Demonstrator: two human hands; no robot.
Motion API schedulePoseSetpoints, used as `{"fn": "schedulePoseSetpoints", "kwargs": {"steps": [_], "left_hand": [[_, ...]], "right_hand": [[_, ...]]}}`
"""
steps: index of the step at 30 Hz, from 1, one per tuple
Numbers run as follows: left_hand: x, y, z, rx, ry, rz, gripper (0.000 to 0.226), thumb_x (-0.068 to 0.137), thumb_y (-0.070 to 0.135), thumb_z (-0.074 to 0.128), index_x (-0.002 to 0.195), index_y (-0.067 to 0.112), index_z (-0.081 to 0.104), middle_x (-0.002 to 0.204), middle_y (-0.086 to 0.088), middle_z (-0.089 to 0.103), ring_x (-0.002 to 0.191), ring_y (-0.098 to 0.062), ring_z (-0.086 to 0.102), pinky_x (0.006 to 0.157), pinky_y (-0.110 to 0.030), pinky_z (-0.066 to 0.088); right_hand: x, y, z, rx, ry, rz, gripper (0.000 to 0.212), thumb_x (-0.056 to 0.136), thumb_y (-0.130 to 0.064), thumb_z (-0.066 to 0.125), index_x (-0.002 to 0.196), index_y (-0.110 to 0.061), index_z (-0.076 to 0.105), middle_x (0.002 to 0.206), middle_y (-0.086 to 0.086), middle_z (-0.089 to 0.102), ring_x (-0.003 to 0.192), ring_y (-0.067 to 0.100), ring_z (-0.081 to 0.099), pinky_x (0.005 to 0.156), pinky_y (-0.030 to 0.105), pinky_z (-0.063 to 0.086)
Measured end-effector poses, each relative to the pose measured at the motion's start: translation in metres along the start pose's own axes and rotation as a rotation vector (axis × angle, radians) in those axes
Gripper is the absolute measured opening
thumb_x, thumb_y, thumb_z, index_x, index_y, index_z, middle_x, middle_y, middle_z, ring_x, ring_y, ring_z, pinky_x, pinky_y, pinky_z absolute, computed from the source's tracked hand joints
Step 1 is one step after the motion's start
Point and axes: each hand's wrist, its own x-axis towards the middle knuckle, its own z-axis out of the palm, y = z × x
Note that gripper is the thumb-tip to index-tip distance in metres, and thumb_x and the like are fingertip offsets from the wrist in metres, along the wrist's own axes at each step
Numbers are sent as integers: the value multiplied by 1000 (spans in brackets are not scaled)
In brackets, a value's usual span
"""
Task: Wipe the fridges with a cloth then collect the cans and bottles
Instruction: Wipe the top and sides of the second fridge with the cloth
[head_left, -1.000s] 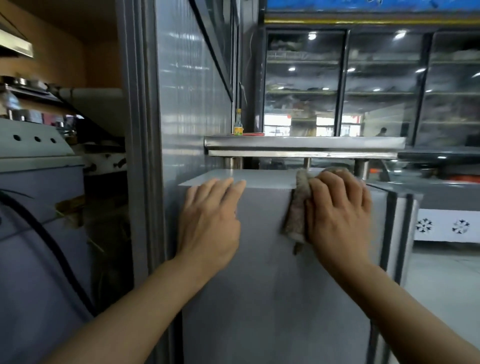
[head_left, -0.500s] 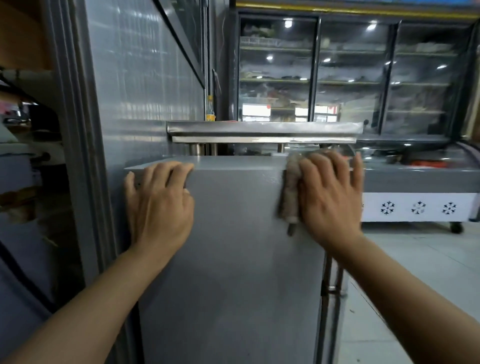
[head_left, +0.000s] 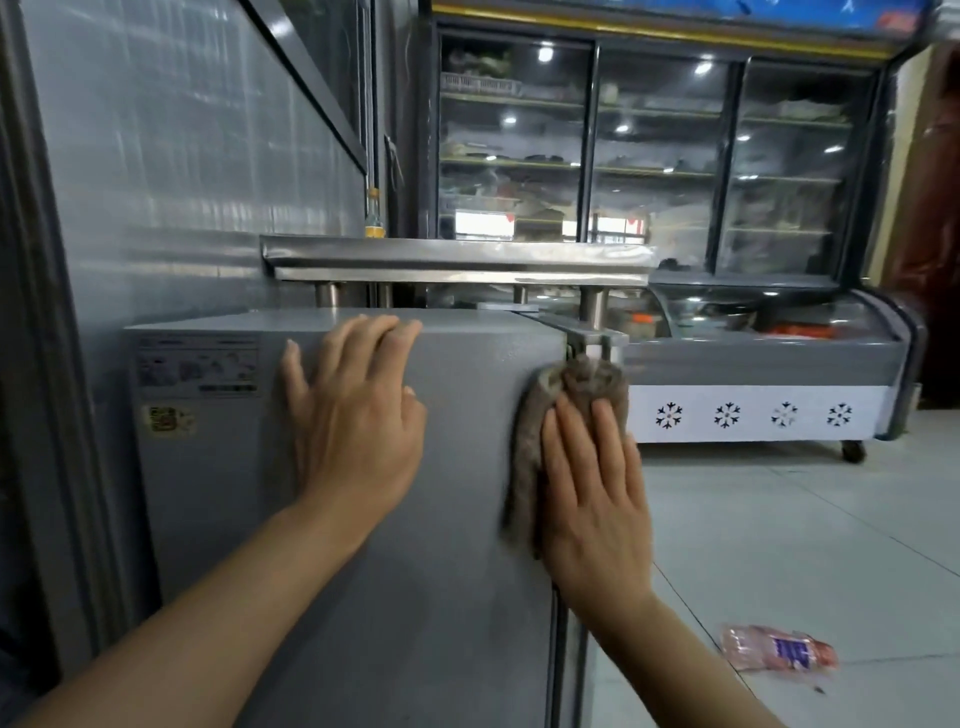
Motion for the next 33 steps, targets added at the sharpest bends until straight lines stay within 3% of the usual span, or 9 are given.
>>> {"fn": "schedulePoseSetpoints", "kwargs": {"steps": [4, 12, 15, 20, 23, 25, 29, 31, 33], "left_hand": [[0, 0, 2, 11, 0, 20, 52, 74, 10, 54, 126, 17, 51, 131, -4, 52, 125, -27, 42, 104, -60, 21], [-3, -2, 10, 1, 51, 20, 56, 71, 8, 56, 125, 16, 49, 131, -5, 51, 126, -26, 40, 104, -60, 20], [-3, -2, 9, 6, 50, 14, 55, 71, 10, 54, 125, 18, 49, 131, -3, 51, 126, -25, 39, 104, -59, 19], [-3, -5, -2, 12, -64, 66, 62, 74, 10, 61, 134, 19, 44, 140, -1, 45, 133, -23, 35, 106, -61, 15], [-8, -23, -12, 60, -103, 138, 73, 70, 7, 66, 138, 18, 41, 146, -4, 38, 136, -24, 32, 105, -65, 13], [-22, -43, -18, 106, -104, 97, 77, 66, 5, 68, 137, 17, 40, 150, -6, 33, 136, -25, 28, 103, -68, 13], [-57, -80, -23, 207, -172, 58, 84, 67, 5, 71, 142, 19, 34, 155, -5, 22, 138, -25, 22, 101, -68, 14], [-64, -86, -21, 222, -213, 67, 89, 69, 3, 69, 145, 23, 28, 156, -2, 17, 140, -24, 20, 102, -67, 14], [-65, -86, -21, 214, -243, 52, 93, 69, 0, 68, 146, 25, 23, 157, 0, 14, 142, -23, 15, 103, -67, 14]], "right_hand": [[-41, -9, 7, -5, -36, -8, 58, 84, -17, 32, 140, -4, 31, 150, 6, 31, 146, 27, 1, 115, 42, 14], [55, -11, 9, 53, 76, 143, 60, 95, -35, 27, 147, -6, 22, 155, 13, 16, 146, 29, 2, 118, 45, 6], [10, -19, 19, 30, 22, 132, 62, 96, -40, 21, 147, -6, 18, 156, 11, 10, 146, 30, 0, 118, 43, 4], [-59, -30, 21, 38, -100, 99, 59, 97, -42, 19, 140, -3, 27, 154, 14, 14, 145, 31, -1, 116, 45, 8], [-12, -32, 10, 73, -16, 78, 59, 95, -39, 29, 141, -1, 29, 153, 19, 20, 142, 37, 8, 117, 44, 5], [36, -30, 6, 70, 69, 104, 61, 93, -37, 34, 143, -1, 31, 151, 20, 23, 141, 38, 11, 117, 43, 3], [60, -40, 15, 75, 110, 170, 61, 93, -39, 30, 146, -8, 29, 154, 15, 23, 143, 35, 7, 117, 48, 6], [24, -54, 24, 72, 72, 56, 59, 94, -40, 31, 146, -12, 29, 155, 11, 21, 144, 32, 3, 117, 48, 5], [-21, -68, 31, 71, -21, -174, 58, 93, -39, 37, 146, -18, 29, 155, 2, 18, 146, 26, 2, 115, 46, 6]]}}
